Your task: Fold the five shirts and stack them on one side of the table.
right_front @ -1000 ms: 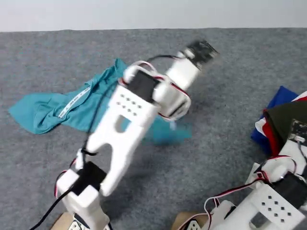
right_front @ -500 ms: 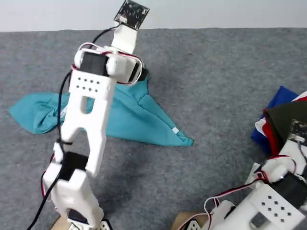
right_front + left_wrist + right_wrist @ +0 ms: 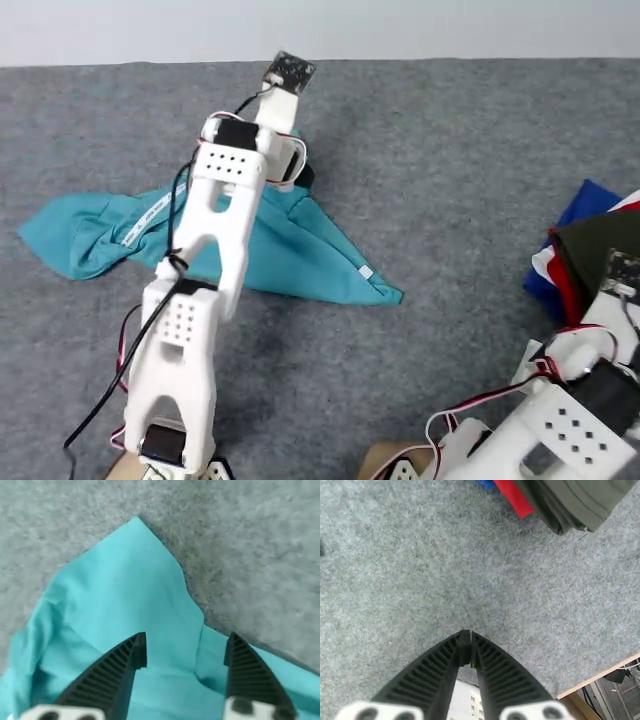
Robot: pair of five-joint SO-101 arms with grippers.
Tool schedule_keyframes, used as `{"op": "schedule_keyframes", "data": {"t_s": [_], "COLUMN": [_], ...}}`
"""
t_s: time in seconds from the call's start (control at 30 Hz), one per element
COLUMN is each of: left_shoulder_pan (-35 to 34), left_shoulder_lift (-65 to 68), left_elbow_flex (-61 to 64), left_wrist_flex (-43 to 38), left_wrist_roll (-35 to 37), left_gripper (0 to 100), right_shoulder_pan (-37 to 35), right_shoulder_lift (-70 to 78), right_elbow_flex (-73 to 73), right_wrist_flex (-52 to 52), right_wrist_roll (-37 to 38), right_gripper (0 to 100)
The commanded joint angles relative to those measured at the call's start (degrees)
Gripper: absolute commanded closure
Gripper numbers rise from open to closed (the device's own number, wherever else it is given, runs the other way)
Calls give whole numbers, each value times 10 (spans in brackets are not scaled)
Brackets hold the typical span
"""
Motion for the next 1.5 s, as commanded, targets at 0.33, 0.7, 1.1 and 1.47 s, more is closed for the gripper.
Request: {"op": "schedule_keyframes", "data": {"t_s": [0.33, 0.7, 1.1, 1.47], "left_shoulder_pan": [-1, 1, -19, -80], "left_shoulder_lift": [170, 176, 98, -56], "left_elbow_flex": [-252, -254, -383, -352], "left_wrist_flex": [86, 96, 223, 223], "left_wrist_roll": [-42, -54, -49, -27], "left_gripper": [825, 927, 998, 998], "right_shoulder_pan": [7, 7, 7, 6], "right_shoulder_lift": [-8, -8, -8, -8], "right_elbow_flex": [-2, -2, -2, -2], "right_wrist_flex": [-6, -6, -6, -6], "right_wrist_roll": [3, 4, 4, 5], "right_gripper": [988, 988, 988, 988]}}
